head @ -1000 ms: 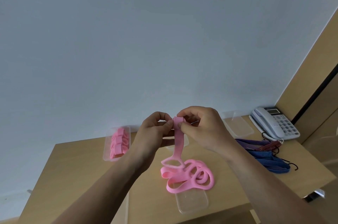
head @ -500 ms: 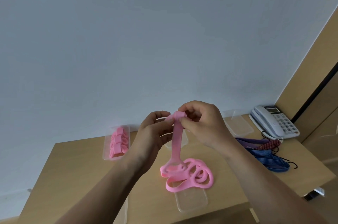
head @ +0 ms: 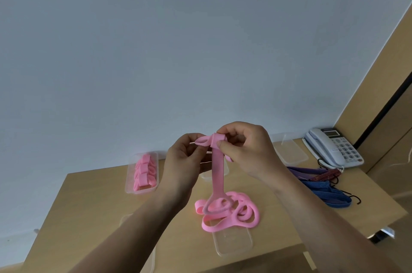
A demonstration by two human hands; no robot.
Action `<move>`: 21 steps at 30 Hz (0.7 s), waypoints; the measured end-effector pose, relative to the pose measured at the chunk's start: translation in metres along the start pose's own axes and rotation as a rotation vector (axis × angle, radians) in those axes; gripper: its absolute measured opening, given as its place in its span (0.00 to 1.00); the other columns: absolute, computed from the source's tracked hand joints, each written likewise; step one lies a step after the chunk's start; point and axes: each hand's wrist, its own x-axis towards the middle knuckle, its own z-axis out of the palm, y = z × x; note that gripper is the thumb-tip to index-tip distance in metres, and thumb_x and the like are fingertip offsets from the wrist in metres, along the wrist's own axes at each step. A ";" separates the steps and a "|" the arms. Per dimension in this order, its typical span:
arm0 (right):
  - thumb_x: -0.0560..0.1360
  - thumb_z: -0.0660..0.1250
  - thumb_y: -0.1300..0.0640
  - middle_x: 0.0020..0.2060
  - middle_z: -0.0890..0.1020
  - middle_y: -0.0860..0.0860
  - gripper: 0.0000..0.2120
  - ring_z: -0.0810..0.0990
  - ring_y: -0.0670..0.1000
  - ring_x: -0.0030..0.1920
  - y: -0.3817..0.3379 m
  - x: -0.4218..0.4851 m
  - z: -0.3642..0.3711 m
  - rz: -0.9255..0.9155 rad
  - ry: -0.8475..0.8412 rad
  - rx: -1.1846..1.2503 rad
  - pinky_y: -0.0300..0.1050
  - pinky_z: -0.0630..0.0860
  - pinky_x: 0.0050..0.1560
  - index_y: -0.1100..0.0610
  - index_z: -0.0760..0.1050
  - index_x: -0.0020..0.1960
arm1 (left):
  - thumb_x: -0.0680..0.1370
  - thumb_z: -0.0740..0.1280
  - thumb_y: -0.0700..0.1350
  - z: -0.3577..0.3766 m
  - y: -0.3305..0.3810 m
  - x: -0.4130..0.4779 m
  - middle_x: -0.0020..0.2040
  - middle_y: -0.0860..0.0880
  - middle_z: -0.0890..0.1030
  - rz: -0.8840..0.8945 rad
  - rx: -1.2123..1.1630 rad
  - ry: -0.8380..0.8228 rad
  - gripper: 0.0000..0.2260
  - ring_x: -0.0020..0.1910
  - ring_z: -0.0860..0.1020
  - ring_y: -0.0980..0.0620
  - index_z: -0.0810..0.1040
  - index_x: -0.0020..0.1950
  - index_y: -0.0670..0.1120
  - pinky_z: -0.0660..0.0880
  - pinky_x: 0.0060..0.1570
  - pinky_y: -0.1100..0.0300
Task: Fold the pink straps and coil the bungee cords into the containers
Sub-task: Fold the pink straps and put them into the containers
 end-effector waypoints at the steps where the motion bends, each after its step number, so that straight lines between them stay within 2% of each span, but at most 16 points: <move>1: 0.73 0.72 0.62 0.29 0.81 0.43 0.05 0.79 0.45 0.29 0.000 0.000 0.000 -0.001 0.006 -0.003 0.38 0.73 0.34 0.53 0.83 0.44 | 0.83 0.66 0.38 0.001 0.000 0.000 0.47 0.42 0.88 -0.006 0.001 0.005 0.04 0.44 0.87 0.42 0.79 0.55 0.40 0.82 0.40 0.57; 10: 0.71 0.74 0.59 0.33 0.83 0.42 0.04 0.81 0.45 0.33 0.000 -0.002 0.003 0.000 0.039 0.008 0.40 0.76 0.37 0.53 0.83 0.45 | 0.83 0.63 0.36 0.004 0.000 -0.002 0.44 0.43 0.88 -0.037 -0.061 0.005 0.05 0.41 0.87 0.44 0.76 0.57 0.39 0.82 0.38 0.58; 15: 0.70 0.71 0.60 0.27 0.80 0.41 0.04 0.79 0.44 0.30 0.000 -0.003 0.000 0.004 0.046 0.030 0.37 0.73 0.35 0.53 0.82 0.44 | 0.79 0.68 0.41 0.000 -0.003 -0.003 0.49 0.42 0.88 -0.096 -0.006 -0.058 0.09 0.47 0.86 0.43 0.81 0.58 0.41 0.82 0.43 0.57; 17: 0.71 0.70 0.63 0.27 0.80 0.42 0.06 0.78 0.44 0.29 0.002 -0.002 -0.001 0.006 0.051 0.026 0.37 0.73 0.36 0.53 0.82 0.44 | 0.75 0.71 0.43 -0.004 -0.005 -0.003 0.51 0.42 0.87 -0.130 0.062 -0.106 0.11 0.48 0.86 0.44 0.84 0.56 0.43 0.82 0.45 0.56; 19: 0.71 0.70 0.65 0.30 0.82 0.42 0.08 0.80 0.45 0.31 0.005 -0.002 0.000 0.006 0.072 0.010 0.39 0.75 0.37 0.53 0.82 0.44 | 0.77 0.72 0.41 -0.006 -0.006 -0.003 0.50 0.40 0.87 -0.160 0.140 -0.113 0.06 0.45 0.84 0.46 0.86 0.52 0.44 0.82 0.48 0.53; 21: 0.71 0.70 0.65 0.35 0.84 0.43 0.08 0.82 0.45 0.35 0.007 -0.003 0.001 -0.016 0.100 -0.020 0.42 0.78 0.39 0.52 0.82 0.44 | 0.80 0.71 0.40 -0.006 -0.007 -0.003 0.48 0.38 0.87 -0.190 0.173 -0.095 0.06 0.43 0.84 0.47 0.88 0.47 0.44 0.82 0.49 0.52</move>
